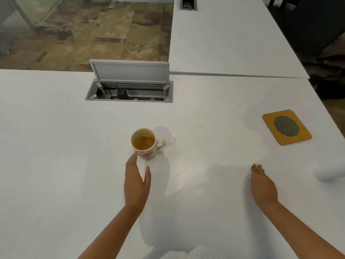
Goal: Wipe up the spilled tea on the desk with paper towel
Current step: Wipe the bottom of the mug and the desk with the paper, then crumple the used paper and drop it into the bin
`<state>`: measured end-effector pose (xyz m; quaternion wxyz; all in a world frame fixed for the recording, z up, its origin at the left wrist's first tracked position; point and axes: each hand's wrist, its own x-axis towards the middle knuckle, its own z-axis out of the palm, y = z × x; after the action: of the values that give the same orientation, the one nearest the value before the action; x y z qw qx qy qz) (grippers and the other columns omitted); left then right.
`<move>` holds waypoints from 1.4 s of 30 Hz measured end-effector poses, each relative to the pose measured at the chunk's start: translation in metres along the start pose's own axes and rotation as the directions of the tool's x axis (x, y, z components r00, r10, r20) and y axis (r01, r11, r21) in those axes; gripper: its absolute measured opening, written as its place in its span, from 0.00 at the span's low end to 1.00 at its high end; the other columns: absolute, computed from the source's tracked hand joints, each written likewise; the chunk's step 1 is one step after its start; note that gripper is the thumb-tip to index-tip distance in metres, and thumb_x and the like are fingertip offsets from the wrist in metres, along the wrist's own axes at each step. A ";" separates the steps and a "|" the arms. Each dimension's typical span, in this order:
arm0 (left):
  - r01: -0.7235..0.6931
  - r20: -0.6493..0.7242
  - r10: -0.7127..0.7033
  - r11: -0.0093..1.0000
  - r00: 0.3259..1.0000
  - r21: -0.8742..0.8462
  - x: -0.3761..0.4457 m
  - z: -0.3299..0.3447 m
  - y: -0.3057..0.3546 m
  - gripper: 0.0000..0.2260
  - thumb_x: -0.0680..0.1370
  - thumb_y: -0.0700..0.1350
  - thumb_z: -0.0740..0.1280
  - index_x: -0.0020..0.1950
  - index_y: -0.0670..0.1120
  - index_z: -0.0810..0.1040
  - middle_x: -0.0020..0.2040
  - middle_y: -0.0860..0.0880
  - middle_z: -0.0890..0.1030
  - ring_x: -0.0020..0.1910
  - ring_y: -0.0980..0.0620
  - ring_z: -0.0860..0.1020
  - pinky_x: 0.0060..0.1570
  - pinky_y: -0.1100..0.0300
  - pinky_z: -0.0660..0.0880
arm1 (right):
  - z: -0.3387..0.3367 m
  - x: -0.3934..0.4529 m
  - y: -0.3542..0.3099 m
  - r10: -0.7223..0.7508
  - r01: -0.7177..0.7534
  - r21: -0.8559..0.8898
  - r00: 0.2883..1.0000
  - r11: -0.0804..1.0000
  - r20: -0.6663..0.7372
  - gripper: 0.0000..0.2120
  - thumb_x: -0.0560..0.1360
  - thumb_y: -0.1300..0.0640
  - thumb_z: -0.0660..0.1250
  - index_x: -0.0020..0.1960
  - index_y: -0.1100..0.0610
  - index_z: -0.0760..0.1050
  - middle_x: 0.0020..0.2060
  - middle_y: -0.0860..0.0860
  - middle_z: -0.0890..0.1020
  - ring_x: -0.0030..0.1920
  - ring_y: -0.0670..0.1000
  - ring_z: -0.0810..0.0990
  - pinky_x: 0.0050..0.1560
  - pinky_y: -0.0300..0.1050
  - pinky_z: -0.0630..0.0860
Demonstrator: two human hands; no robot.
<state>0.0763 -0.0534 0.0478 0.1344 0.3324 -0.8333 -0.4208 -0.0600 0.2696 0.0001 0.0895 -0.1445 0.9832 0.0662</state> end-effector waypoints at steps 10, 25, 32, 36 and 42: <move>-0.221 0.413 0.084 0.929 0.907 0.297 -0.040 0.044 -0.020 0.19 0.80 0.41 0.57 0.72 0.48 0.65 0.73 0.51 0.65 0.72 0.52 0.62 0.71 0.61 0.58 | 0.020 -0.066 -0.113 -0.320 0.400 -0.257 0.898 0.880 0.301 0.34 0.65 0.81 0.25 0.67 0.79 0.52 0.70 0.68 0.61 0.71 0.64 0.60 0.73 0.52 0.55; 0.076 0.512 -0.044 0.996 0.858 -0.041 -0.027 0.048 0.013 0.14 0.79 0.35 0.55 0.59 0.44 0.76 0.59 0.45 0.79 0.51 0.52 0.76 0.53 0.66 0.71 | -0.047 -0.062 -0.148 -0.190 -0.441 0.897 0.882 -0.017 0.431 0.15 0.72 0.67 0.65 0.56 0.57 0.77 0.49 0.53 0.82 0.48 0.50 0.79 0.47 0.40 0.76; 0.372 0.707 -0.092 0.893 0.701 -0.252 -0.032 0.043 0.059 0.10 0.81 0.42 0.56 0.54 0.47 0.76 0.48 0.46 0.81 0.43 0.51 0.82 0.39 0.63 0.80 | -0.072 -0.057 -0.118 -0.210 -0.468 0.805 0.884 -0.366 0.418 0.16 0.71 0.72 0.65 0.53 0.56 0.75 0.47 0.54 0.82 0.45 0.51 0.81 0.43 0.38 0.79; 0.391 0.739 -0.059 0.875 0.671 -0.285 -0.041 0.052 0.076 0.10 0.81 0.43 0.58 0.53 0.45 0.78 0.49 0.44 0.82 0.44 0.50 0.82 0.43 0.59 0.81 | -0.079 -0.064 -0.098 -0.087 -0.384 0.859 0.922 -0.337 0.378 0.11 0.73 0.69 0.64 0.48 0.55 0.77 0.46 0.54 0.81 0.45 0.50 0.80 0.42 0.38 0.79; 0.260 0.756 0.052 0.921 0.652 -0.289 -0.070 0.086 0.120 0.02 0.77 0.41 0.64 0.47 0.43 0.74 0.49 0.45 0.79 0.44 0.51 0.81 0.45 0.58 0.81 | -0.093 -0.078 -0.049 0.088 -0.328 0.898 0.926 -0.292 0.367 0.08 0.77 0.65 0.60 0.46 0.57 0.78 0.46 0.55 0.81 0.44 0.50 0.81 0.42 0.37 0.79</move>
<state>0.0324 0.0969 0.0946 -0.1861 0.1451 -0.6972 -0.6769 0.0132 0.2298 0.1007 0.2298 0.1632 0.6505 -0.7053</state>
